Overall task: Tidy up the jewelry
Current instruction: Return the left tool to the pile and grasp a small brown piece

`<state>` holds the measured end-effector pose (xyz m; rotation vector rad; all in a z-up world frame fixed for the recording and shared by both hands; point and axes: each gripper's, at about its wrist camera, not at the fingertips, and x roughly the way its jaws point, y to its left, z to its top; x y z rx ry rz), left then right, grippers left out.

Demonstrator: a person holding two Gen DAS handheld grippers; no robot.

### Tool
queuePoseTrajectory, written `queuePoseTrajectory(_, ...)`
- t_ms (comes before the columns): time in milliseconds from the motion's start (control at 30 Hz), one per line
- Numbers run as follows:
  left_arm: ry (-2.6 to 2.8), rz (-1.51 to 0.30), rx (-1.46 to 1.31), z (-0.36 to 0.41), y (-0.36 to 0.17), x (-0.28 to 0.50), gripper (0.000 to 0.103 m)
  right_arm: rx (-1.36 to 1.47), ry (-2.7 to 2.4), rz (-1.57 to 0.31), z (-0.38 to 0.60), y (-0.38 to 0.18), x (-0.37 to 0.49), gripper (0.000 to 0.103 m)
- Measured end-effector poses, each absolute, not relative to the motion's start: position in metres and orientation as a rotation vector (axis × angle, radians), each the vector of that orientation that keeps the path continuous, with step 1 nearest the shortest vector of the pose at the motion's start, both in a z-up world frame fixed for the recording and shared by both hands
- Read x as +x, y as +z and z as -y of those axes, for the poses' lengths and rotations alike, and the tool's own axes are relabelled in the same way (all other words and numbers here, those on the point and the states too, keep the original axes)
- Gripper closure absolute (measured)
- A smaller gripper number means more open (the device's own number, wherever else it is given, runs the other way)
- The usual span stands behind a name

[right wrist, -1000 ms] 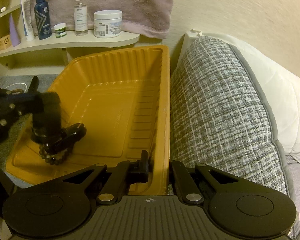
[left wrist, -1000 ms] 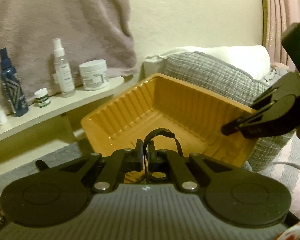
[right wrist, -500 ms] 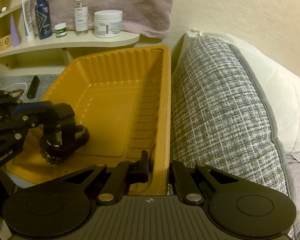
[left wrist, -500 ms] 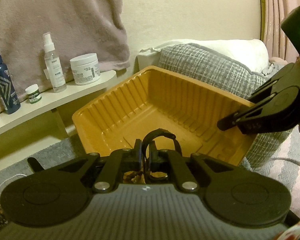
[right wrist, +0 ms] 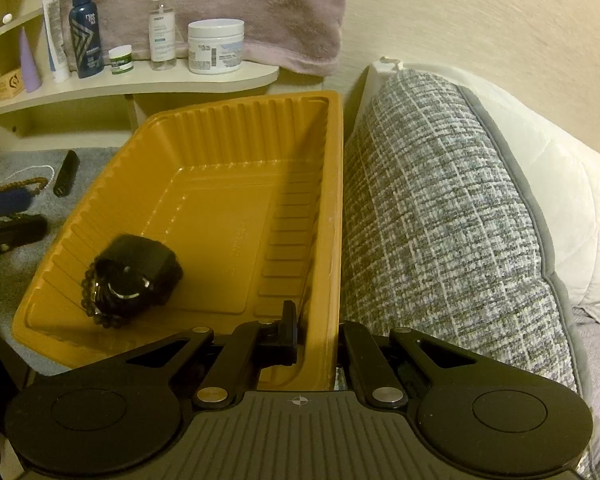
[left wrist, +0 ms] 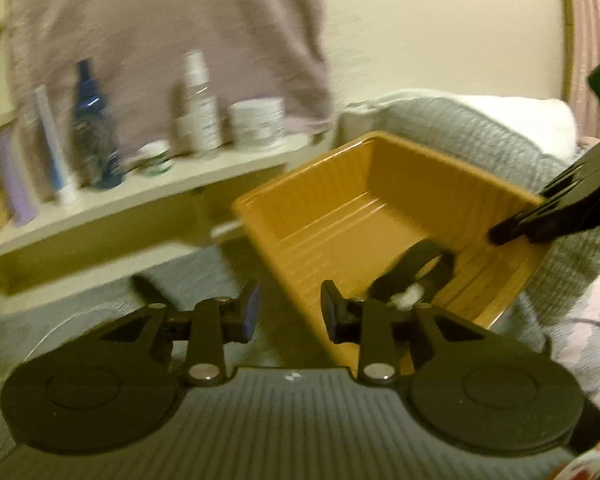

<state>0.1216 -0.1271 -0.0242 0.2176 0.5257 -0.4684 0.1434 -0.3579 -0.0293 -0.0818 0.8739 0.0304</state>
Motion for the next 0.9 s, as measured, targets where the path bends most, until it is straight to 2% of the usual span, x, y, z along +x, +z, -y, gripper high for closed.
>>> queuePoseTrajectory(367,-0.27,-0.583,0.207,0.062,-0.04,0.121,0.074,-0.081,0.027,-0.878,0.358,-0.031,0.142,0.099)
queuePoseTrajectory(900,-0.175,-0.617,0.263,0.031,-0.057,0.128,0.074,-0.084,0.026,-0.88,0.358,-0.031,0.143,0.099)
